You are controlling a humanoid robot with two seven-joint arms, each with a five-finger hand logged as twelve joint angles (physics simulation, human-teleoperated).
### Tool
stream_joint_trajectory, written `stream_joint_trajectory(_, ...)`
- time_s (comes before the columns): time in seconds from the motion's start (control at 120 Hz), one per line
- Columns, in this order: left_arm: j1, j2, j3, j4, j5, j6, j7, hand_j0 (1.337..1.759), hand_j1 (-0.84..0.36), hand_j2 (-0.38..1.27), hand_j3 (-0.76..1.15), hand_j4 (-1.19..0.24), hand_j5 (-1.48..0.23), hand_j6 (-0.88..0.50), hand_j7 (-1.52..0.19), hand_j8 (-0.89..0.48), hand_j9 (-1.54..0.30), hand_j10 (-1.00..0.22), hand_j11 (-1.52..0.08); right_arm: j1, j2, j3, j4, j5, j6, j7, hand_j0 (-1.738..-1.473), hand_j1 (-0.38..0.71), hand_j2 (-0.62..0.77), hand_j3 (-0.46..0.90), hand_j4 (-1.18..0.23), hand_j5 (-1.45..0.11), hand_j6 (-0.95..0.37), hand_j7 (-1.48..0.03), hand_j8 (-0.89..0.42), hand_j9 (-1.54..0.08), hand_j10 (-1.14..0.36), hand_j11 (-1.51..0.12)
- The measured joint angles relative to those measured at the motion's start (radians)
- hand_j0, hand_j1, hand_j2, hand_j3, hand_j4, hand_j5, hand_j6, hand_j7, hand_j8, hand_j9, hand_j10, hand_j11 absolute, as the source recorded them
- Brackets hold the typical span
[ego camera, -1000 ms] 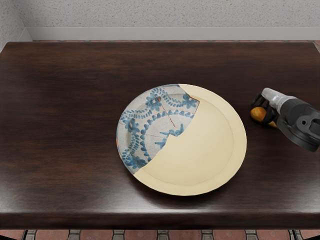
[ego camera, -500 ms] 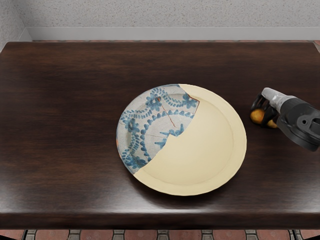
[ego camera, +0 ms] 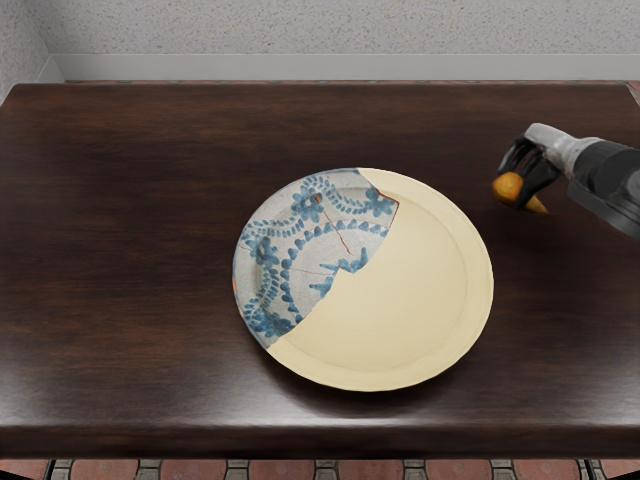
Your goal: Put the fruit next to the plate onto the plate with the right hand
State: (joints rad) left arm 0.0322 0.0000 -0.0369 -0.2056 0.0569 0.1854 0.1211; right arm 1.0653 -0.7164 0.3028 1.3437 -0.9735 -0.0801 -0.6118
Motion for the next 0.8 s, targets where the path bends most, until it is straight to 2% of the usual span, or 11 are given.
stream_joint_trajectory(0.167,0.0,0.0,0.0,0.0,0.0,0.0,0.0,1.658,0.34,0.0,0.0,0.0,0.0,0.0,0.0,0.0,0.0,0.0,0.0,0.001,-0.001,0.094,0.053,0.043,0.069,0.0,-1.658,0.4,0.58,0.0,-0.74,-1.05,-0.43,-1.0,-0.49,-1.03,-0.76,-1.03)
stream_joint_trajectory(0.342,0.0,0.0,0.0,0.0,0.0,0.0,0.0,1.658,0.34,0.0,0.0,0.0,0.0,0.0,0.0,0.0,0.0,0.0,0.0,0.002,-0.017,0.188,0.148,0.11,0.14,0.0,-1.658,0.41,0.57,0.0,-0.74,-1.06,-0.43,-1.01,-0.48,-1.03,-0.76,-1.03)
stream_joint_trajectory(0.525,0.0,0.0,0.0,0.0,0.0,0.0,0.0,1.658,0.34,0.0,0.0,0.0,0.0,0.0,0.0,0.0,0.0,0.0,0.0,0.003,-0.012,0.233,0.223,0.171,0.179,0.0,-1.658,0.42,0.57,0.0,-0.74,-1.08,-0.41,-1.01,-0.46,-1.04,-0.76,-1.04)
stream_joint_trajectory(0.8,0.0,0.0,0.0,0.0,0.0,0.0,0.0,1.658,0.34,0.0,0.0,0.0,0.0,0.0,0.0,0.0,0.0,0.0,0.0,-0.004,0.095,0.243,0.261,0.207,0.209,0.0,-1.658,0.42,0.57,0.0,-0.75,-1.09,-0.41,-1.02,-0.46,-1.04,-0.77,-1.04)
